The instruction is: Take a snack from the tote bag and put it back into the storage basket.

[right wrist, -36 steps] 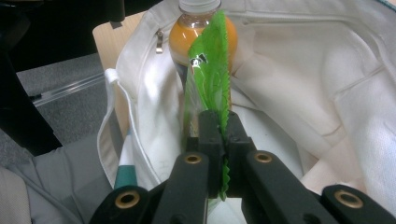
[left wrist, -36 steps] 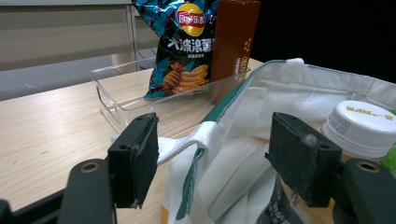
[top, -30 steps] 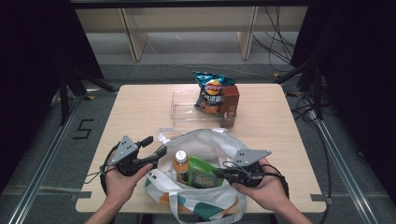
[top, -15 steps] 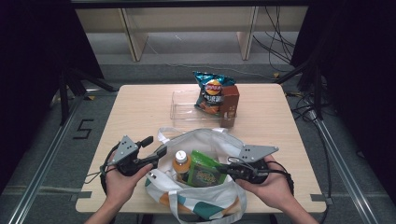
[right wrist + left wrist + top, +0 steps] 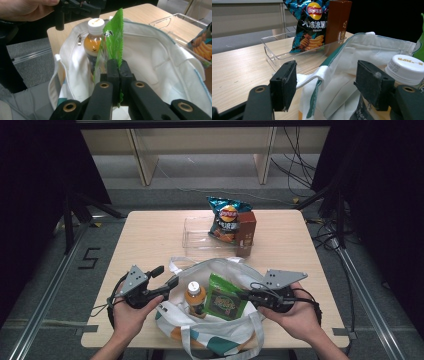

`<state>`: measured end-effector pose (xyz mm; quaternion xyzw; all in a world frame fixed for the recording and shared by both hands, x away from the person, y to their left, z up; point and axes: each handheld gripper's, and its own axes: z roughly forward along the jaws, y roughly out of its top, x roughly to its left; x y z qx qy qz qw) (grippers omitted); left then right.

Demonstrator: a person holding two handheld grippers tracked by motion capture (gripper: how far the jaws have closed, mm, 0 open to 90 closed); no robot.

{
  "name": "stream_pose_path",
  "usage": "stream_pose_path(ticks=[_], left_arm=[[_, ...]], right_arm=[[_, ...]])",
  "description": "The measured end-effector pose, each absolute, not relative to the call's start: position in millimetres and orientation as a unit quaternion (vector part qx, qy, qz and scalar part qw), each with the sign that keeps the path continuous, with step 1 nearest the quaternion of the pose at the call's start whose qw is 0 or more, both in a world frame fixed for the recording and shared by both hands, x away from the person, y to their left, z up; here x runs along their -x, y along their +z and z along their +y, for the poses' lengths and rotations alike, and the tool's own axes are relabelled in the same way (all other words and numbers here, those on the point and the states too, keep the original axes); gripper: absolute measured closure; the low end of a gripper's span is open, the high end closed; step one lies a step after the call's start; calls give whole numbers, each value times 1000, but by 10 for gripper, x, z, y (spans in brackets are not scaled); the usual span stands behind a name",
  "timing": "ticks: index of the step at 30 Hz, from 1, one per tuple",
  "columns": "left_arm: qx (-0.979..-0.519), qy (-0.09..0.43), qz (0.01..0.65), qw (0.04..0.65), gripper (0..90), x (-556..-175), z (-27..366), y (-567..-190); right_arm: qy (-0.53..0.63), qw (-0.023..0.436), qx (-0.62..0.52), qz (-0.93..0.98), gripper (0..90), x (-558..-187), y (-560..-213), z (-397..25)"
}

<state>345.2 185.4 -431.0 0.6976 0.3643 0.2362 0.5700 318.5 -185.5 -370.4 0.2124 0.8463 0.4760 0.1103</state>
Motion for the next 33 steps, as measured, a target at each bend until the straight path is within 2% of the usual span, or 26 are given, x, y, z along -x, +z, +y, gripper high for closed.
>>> stream_pose_path(ticks=[1, 4, 5, 14, 16, 17, 33], left_arm=[[-698, 237, 363, 570, 328, -3452, 1854, -4309], [-698, 236, 363, 570, 328, -3453, 1852, -4310], [-698, 236, 363, 570, 328, -3453, 1852, -4311], [-697, 236, 364, 570, 328, -3453, 1853, -4310], [-698, 237, 364, 570, 328, -3453, 1853, -4309], [-698, 237, 363, 570, 328, -3452, 1853, -4309], [-697, 237, 363, 571, 328, -3450, 1855, -4305]], right_arm=[[476, 121, -205, 847, 900, -3201, -3695, -1867], [477, 114, -211, 845, 900, -3199, -3681, -1878], [478, 127, -209, 844, 900, -3206, -3675, -1885], [480, 123, -221, 840, 900, -3219, -3633, -1920], [488, 143, -208, 836, 900, -3244, -3624, -1920], [482, 130, -216, 839, 900, -3229, -3606, -1927], [490, 146, -209, 834, 900, -3242, -3521, -1949]])
